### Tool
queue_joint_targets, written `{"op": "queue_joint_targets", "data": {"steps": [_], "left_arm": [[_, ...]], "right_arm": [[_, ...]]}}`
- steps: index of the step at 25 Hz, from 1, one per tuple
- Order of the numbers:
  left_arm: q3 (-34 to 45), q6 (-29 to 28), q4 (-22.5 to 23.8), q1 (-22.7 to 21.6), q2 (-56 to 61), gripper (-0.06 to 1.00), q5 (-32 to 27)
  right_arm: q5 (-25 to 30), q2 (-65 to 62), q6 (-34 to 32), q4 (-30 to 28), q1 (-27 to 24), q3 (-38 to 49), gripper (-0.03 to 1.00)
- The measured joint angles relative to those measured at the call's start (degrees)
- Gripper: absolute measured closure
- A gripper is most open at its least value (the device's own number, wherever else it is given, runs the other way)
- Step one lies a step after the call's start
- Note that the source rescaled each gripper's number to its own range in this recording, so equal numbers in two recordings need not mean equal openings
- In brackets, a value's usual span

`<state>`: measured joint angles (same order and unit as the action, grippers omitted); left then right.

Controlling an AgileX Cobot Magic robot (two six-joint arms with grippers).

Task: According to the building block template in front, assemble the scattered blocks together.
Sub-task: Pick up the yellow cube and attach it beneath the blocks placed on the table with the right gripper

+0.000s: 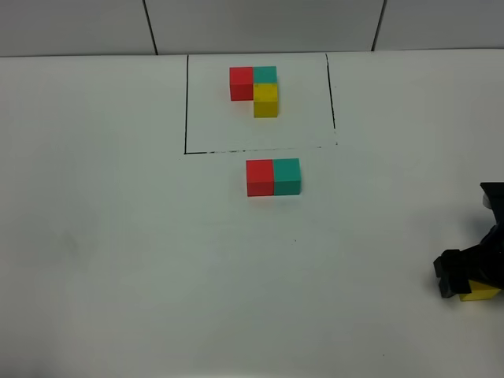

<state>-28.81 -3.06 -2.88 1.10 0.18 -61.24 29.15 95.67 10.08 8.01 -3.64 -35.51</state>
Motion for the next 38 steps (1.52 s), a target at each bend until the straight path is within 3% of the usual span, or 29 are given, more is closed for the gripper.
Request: {"op": "queue_joint_targets", "data": {"steps": [3, 5, 8, 10, 14, 17, 20, 23, 29, 32, 38], "left_arm": [[0.0, 0.0, 0.0, 0.0, 0.0, 0.4, 0.0], [0.0, 0.0, 0.0, 0.0, 0.0, 0.4, 0.0], [0.0, 0.0, 0.0, 0.0, 0.0, 0.4, 0.0], [0.0, 0.0, 0.0, 0.0, 0.0, 0.4, 0.0], [0.0, -0.1, 0.0, 0.0, 0.0, 0.4, 0.0], [0.0, -0.1, 0.0, 0.0, 0.0, 0.4, 0.0], [0.0, -0.1, 0.0, 0.0, 0.0, 0.4, 0.0], [0.0, -0.1, 0.0, 0.0, 0.0, 0.4, 0.0], [0.0, -0.1, 0.0, 0.0, 0.0, 0.4, 0.0], [0.0, -0.1, 0.0, 0.0, 0.0, 0.4, 0.0], [0.0, -0.1, 0.0, 0.0, 0.0, 0.4, 0.0]], "right_arm": [[-0.3, 0.6, 0.0, 0.4, 0.0, 0.0, 0.33], [-0.1, 0.6, 0.0, 1.1, 0.0, 0.0, 0.39], [0.5, 0.6, 0.0, 1.4, 0.0, 0.0, 0.67], [0.8, 0.6, 0.0, 1.6, 0.0, 0.0, 0.97], [0.9, 0.6, -0.1, 3.6, 0.1, 0.0, 0.95], [1.9, -0.8, -1.8, 5.1, 3.0, 0.0, 0.95], [3.0, -3.2, -7.7, 5.3, 10.6, -0.3, 0.95], [4.3, -3.8, -17.9, 3.0, 20.0, -3.2, 0.95], [11.6, 4.4, -41.0, -9.9, 33.8, -17.4, 0.95], [13.5, 10.5, -45.6, -12.7, 37.4, -25.2, 0.95], [14.6, 21.6, -46.9, -12.8, 39.7, -37.8, 0.95]]}}
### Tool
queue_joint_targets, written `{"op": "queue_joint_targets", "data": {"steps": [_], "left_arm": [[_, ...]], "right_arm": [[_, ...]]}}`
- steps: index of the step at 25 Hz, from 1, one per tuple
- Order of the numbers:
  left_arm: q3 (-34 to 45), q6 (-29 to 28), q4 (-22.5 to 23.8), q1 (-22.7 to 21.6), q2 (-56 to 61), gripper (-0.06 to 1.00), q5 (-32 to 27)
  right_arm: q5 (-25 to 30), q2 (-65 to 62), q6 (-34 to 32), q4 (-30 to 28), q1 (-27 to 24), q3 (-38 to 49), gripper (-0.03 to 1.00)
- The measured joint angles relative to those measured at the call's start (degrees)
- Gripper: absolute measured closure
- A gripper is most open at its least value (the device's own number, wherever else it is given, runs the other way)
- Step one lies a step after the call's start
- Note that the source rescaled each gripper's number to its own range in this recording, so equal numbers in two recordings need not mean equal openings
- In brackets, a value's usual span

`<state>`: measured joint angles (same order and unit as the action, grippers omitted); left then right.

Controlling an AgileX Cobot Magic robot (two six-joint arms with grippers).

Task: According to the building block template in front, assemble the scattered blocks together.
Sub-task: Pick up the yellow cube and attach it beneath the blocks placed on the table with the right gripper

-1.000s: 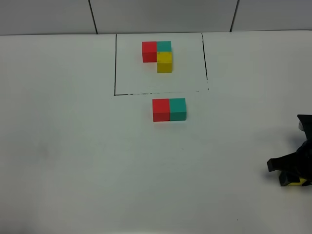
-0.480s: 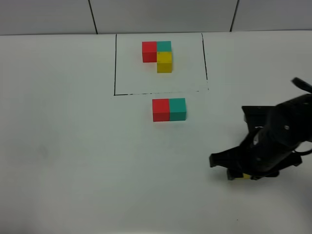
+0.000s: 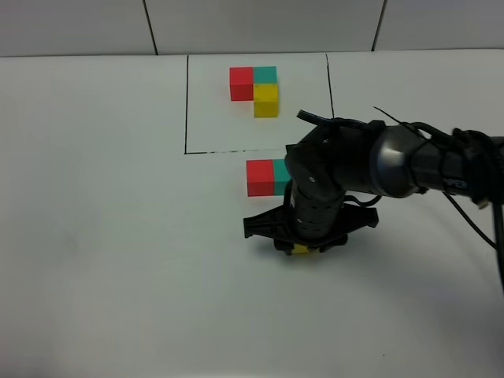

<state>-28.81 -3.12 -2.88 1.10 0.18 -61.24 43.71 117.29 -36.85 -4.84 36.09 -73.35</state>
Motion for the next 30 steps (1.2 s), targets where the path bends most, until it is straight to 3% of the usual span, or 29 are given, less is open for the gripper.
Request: {"op": "queue_joint_targets", "data": {"steps": [9, 30], "left_arm": [[0.0, 0.0, 0.0, 0.0, 0.0, 0.4, 0.0], [0.0, 0.0, 0.0, 0.0, 0.0, 0.4, 0.0]], "right_arm": [[2.6, 8.0, -1.4, -0.5, 0.1, -11.6, 0.95], [1.7, 9.8, -3.6, -0.6, -1.5, -12.9, 0.95]]}}
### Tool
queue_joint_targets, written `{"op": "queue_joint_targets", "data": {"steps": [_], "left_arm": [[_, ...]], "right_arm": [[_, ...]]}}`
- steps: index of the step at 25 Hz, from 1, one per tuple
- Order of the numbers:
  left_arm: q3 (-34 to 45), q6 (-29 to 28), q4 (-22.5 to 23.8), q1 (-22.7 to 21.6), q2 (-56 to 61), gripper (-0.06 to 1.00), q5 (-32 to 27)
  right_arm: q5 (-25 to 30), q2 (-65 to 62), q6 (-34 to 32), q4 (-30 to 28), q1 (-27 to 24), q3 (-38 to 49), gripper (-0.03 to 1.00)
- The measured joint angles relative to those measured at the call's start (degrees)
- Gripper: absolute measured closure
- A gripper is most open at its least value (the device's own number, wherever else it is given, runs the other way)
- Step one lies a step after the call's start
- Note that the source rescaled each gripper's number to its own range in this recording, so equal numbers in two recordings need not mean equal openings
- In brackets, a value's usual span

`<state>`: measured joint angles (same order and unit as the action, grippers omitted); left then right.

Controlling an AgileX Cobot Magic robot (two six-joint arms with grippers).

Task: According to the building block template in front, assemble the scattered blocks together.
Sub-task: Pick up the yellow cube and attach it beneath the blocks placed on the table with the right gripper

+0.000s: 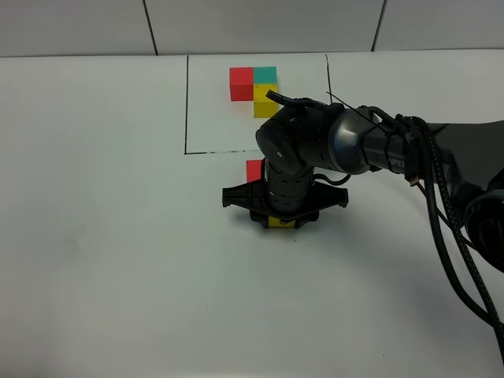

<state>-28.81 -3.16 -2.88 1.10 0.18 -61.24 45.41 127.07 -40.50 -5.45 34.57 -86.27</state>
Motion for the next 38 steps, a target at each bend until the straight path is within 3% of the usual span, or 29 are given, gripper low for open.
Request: {"op": "queue_joint_targets", "data": {"steps": [32, 38], "left_arm": [[0.0, -0.1, 0.0, 0.0, 0.0, 0.4, 0.0], [0.0, 0.0, 0.0, 0.0, 0.0, 0.4, 0.0]], "right_arm": [[-1.7, 0.2, 0.1, -3.4, -1.1, -0.1, 0.95], [-1.8, 0.2, 2.4, -3.4, -1.1, -0.1, 0.95]]}}
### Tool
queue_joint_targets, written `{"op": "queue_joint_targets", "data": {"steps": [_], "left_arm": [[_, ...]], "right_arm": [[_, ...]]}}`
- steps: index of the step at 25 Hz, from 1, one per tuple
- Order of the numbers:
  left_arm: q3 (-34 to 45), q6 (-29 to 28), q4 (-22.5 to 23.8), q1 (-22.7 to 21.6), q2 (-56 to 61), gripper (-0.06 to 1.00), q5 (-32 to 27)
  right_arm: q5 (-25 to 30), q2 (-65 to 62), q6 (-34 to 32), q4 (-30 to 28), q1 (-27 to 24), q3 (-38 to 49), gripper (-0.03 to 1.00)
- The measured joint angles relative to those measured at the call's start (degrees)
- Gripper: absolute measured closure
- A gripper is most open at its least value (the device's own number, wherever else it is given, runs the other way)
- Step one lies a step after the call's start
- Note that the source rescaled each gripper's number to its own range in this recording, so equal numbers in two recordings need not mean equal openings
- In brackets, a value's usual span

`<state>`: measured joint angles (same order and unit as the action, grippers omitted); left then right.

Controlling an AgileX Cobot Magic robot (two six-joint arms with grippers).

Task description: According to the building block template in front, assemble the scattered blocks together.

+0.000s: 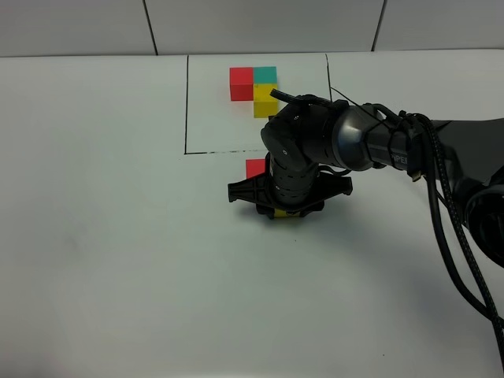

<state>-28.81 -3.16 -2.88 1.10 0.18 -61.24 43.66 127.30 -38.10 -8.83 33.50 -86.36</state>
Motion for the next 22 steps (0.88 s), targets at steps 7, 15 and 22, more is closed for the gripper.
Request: {"op": "queue_joint_targets", "data": {"steps": [7, 15, 22], "left_arm": [[0.0, 0.0, 0.0, 0.0, 0.0, 0.4, 0.0], [0.0, 0.0, 0.0, 0.0, 0.0, 0.4, 0.0], [0.0, 0.0, 0.0, 0.0, 0.0, 0.4, 0.0]], "right_arm": [[-0.1, 0.0, 0.6, 0.2, 0.0, 0.0, 0.95], [-0.6, 0.0, 0.7, 1.2, 0.0, 0.0, 0.7], [-0.9, 0.0, 2.6, 0.3, -0.1, 0.0, 0.06]]}}
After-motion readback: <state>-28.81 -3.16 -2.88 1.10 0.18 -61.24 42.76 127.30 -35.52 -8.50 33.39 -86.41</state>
